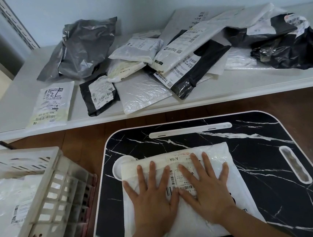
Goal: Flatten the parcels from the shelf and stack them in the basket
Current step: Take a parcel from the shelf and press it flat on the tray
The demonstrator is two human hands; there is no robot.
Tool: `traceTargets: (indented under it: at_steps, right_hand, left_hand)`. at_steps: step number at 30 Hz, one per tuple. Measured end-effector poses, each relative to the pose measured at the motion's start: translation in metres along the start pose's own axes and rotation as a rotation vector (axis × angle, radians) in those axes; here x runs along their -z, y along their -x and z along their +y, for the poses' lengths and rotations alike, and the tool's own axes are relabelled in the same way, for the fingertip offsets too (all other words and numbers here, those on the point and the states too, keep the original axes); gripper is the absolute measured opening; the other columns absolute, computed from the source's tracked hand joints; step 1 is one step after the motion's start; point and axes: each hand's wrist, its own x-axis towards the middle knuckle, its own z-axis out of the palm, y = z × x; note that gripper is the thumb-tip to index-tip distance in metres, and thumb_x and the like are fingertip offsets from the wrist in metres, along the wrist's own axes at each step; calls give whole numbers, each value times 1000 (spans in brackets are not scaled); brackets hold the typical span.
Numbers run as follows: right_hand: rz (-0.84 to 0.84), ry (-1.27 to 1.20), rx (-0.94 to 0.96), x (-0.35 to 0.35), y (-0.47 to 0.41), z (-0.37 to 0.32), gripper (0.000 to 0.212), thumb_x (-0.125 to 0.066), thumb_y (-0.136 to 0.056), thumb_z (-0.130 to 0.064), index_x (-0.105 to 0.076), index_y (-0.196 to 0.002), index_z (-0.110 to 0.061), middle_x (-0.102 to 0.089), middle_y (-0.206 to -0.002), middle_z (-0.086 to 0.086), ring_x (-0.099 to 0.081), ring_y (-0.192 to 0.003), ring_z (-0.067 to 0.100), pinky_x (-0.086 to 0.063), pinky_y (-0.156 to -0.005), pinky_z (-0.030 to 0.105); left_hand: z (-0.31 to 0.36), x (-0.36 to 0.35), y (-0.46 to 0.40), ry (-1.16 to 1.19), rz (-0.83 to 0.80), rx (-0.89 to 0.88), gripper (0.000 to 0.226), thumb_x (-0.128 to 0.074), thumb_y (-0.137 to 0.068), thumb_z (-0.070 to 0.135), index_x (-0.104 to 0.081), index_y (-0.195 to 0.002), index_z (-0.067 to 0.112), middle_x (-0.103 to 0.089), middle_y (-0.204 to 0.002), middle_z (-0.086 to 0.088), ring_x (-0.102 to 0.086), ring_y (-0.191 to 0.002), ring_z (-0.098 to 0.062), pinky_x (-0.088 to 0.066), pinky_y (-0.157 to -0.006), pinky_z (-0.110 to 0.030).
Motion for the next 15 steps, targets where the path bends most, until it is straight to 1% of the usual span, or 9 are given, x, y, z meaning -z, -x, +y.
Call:
traceTargets:
  at_steps: [6,7,9,10,11,12,13,14,15]
  right_hand:
    - [-57,24,27,2,-3,-1,62,-20,-94,-70,-26,-149,-43,-16,-161,7,-9,-147,36,-7,-99,74]
    - [-66,11,28,7,-3,-1,62,-16,-93,-72,-22,-149,-47,-10,-162,6,-2,-148,35,-2,-100,74]
    - [-63,12,74,10,-4,4,61,-5,-87,-77,-3,-145,-58,20,-159,0,27,-144,27,16,-101,70]
    - [-88,2,119,15,0,9,61,-4,-85,-79,3,-142,-61,27,-157,-2,34,-141,25,20,-102,67]
    - [-72,42,182,18,8,16,61,-7,-86,-79,1,-143,-60,20,-160,0,28,-143,26,15,-105,65]
    - [-63,100,226,20,16,24,64,-14,-88,-79,-8,-147,-56,2,-163,4,12,-147,29,3,-106,62]
    - [-141,141,216,22,24,31,68,-20,-88,-80,-17,-149,-49,-15,-161,8,-6,-147,33,-9,-105,58]
    - [-193,186,186,23,32,37,74,-23,-87,-81,-24,-150,-42,-25,-158,11,-17,-145,34,-17,-103,55]
    - [-212,194,164,22,40,44,80,-24,-85,-83,-29,-150,-37,-30,-156,12,-22,-143,34,-20,-101,54]
  left_hand:
    - [0,-1,0,-9,-43,-10,63,-14,-93,65,-31,-147,39,-23,-159,-3,-15,-146,-36,-11,-102,-73]
    - [-1,-1,-1,-15,-72,-7,62,-14,-94,64,-31,-147,39,-23,-159,-3,-16,-146,-37,-11,-101,-73]
    - [-2,6,-2,5,-116,-3,60,-14,-95,64,-26,-148,40,-23,-159,-3,-15,-146,-36,-10,-100,-72]
    - [-4,9,-3,-6,-120,-13,58,-10,-95,63,-18,-149,45,-17,-160,-2,-7,-147,-34,-6,-101,-71]
    - [-8,7,-2,-39,-96,-40,55,-3,-94,64,-2,-147,51,-4,-162,0,7,-147,-30,1,-103,-70]
    - [-12,5,-1,-43,-75,-71,53,5,-90,65,15,-141,57,11,-161,5,24,-144,-24,11,-104,-67]
    - [-17,3,3,-5,-75,-88,51,11,-87,67,25,-135,60,19,-159,8,34,-140,-19,18,-105,-63]
    - [-21,5,6,19,-55,-94,51,15,-84,69,28,-133,61,18,-159,10,37,-138,-15,20,-106,-60]
    - [-25,6,8,14,-48,-100,54,20,-81,72,29,-132,61,19,-159,11,37,-137,-13,20,-107,-58]
